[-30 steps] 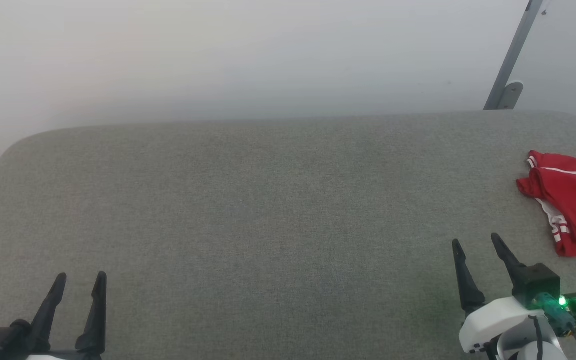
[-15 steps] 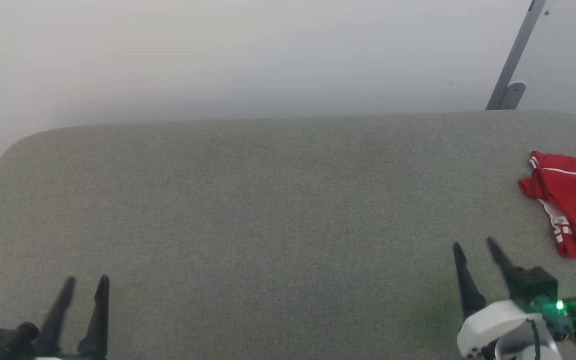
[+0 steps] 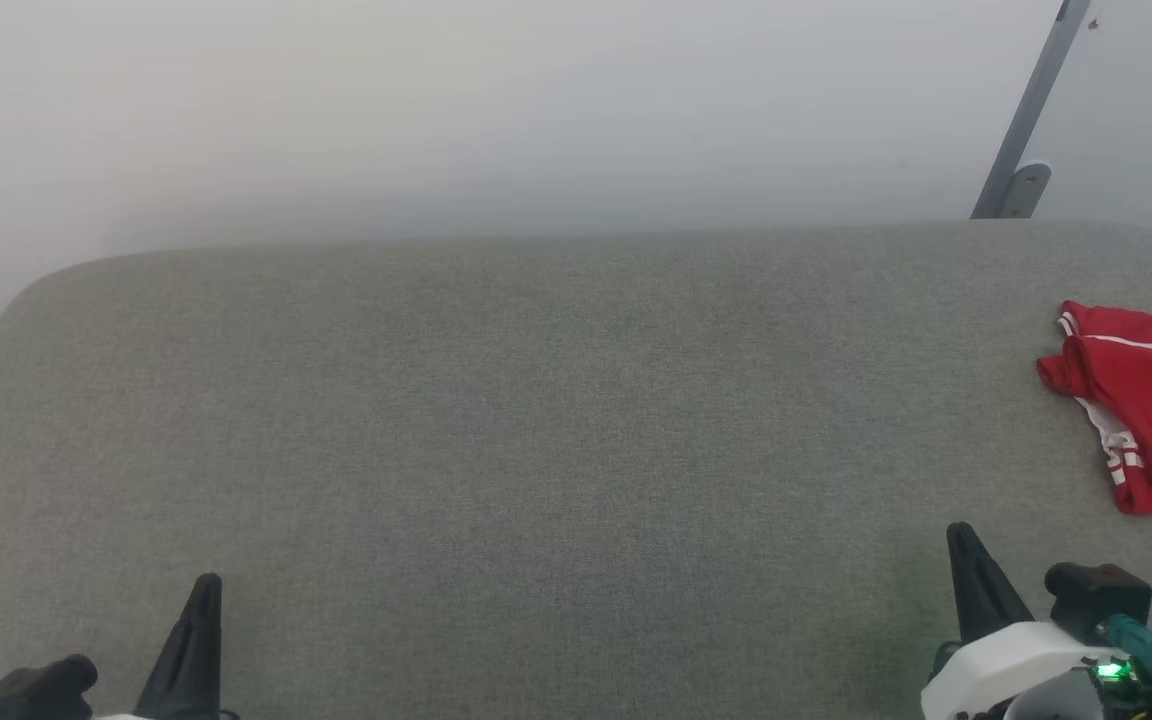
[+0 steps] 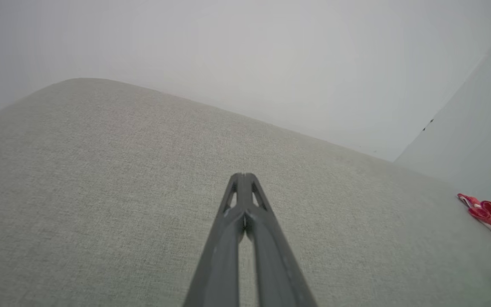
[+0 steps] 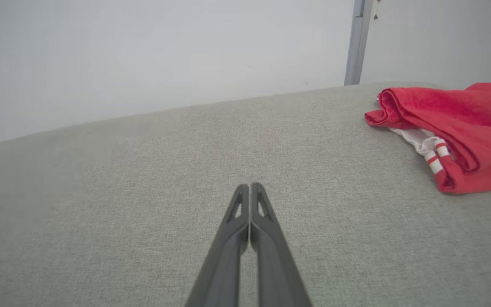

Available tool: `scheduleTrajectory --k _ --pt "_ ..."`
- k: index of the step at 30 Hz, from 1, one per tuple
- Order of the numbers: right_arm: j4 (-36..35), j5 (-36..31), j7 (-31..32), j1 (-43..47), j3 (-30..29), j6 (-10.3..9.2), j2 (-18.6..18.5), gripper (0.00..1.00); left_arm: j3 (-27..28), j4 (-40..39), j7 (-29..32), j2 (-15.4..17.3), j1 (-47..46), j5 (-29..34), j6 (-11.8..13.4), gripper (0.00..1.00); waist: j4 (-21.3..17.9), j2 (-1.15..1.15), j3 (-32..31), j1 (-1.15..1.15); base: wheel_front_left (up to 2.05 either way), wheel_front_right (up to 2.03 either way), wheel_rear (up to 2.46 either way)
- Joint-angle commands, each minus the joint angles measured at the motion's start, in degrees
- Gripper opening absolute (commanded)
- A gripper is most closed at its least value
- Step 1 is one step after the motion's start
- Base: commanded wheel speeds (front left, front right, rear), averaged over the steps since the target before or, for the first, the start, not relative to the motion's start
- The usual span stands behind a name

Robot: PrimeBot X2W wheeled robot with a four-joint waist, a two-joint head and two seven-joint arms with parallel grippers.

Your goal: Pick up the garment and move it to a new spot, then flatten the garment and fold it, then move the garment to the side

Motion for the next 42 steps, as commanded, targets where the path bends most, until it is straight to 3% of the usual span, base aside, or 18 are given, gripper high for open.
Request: scheduleTrajectory --k 1,18,42 --pt "-1.4 3.4 0.6 -1.6 0.0 -0.01 0.0 0.0 0.6 -0.5 0.7 0.2 -1.8 -2.7 0.0 0.0 0.0 0.0 0.0 0.0 0.0 0.0 0.0" --pt "-3.2 22.4 4.6 -2.0 -0.2 -0.03 0.1 0.0 1.4 0.8 5.0 -2.6 -5.0 -16.4 0.0 0.0 0.0 0.0 0.1 0.0 0.0 0.0 0.0" --pt "-4.7 41.7 9.0 -2.7 -0.6 -0.05 0.2 0.0 2.3 2.3 9.5 -5.6 -8.2 -30.3 -0.1 0.0 -0.1 0.0 0.2 0.0 0.0 0.0 0.0"
